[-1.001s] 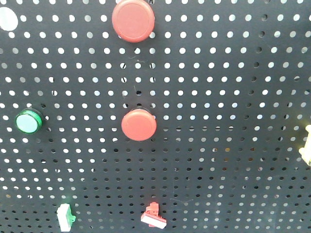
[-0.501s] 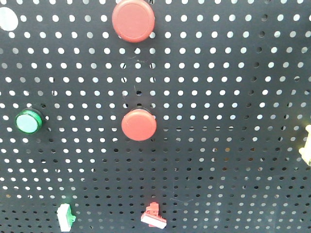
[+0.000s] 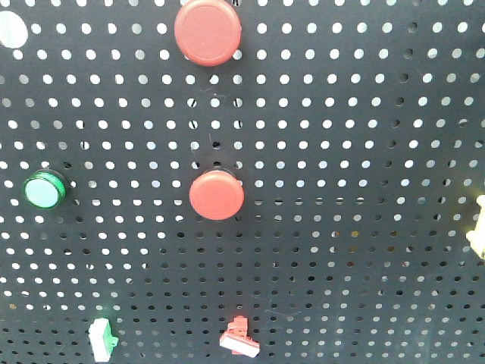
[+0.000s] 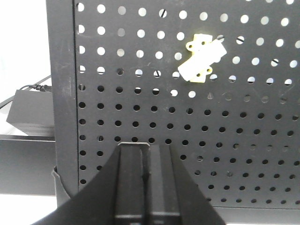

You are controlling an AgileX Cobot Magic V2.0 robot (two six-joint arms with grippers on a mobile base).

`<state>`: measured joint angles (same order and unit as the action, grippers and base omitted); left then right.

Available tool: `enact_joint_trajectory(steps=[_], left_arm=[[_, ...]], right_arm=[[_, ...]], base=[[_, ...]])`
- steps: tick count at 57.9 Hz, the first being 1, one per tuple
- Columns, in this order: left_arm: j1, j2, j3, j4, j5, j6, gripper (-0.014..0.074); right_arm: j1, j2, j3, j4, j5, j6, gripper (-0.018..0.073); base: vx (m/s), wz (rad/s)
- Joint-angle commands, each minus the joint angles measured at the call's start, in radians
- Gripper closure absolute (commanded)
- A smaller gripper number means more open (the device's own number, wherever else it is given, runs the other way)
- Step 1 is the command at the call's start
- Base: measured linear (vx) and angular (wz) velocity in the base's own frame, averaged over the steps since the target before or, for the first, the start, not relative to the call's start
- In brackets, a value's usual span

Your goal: Rotate knob clockwise with right arm

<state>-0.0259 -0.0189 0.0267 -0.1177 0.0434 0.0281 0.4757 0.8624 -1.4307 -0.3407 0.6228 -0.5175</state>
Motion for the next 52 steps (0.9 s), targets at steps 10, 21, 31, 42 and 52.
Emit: enact_joint_trajectory(steps=[10,21,31,42,52], left_arm=[[0.002,0.000,0.013,-0.008,-0.082,-0.004,0.0603],[0.002,0.000,0.013,-0.008,-0.082,-0.004,0.0603],[0.002,0.000,0.013,-0.008,-0.082,-0.004,0.0603],[0.002,0.000,0.013,-0.008,-0.082,-0.004,0.0603],[0.002,0.000,0.013,-0.008,-0.082,-0.004,0.0603]], right_arm=[[0.001,0.003,-0.029,0.001,-0.074,0.039,0.0356],[0.001,0.003,-0.029,0.059,-0.073,0.038,0.0351],[0.001,0.003,-0.029,0.061,-0.075,0.038,0.0351],[0.001,0.031,-0.029,0.061,-0.075,0.039,0.0351],[0.001,0.044,-0.029,0.061,-0.091,0.040,0.0351]], base=[[0.00,0.00],[0.00,0.00],[0.00,0.00],[0.00,0.00],[0.00,0.00]])
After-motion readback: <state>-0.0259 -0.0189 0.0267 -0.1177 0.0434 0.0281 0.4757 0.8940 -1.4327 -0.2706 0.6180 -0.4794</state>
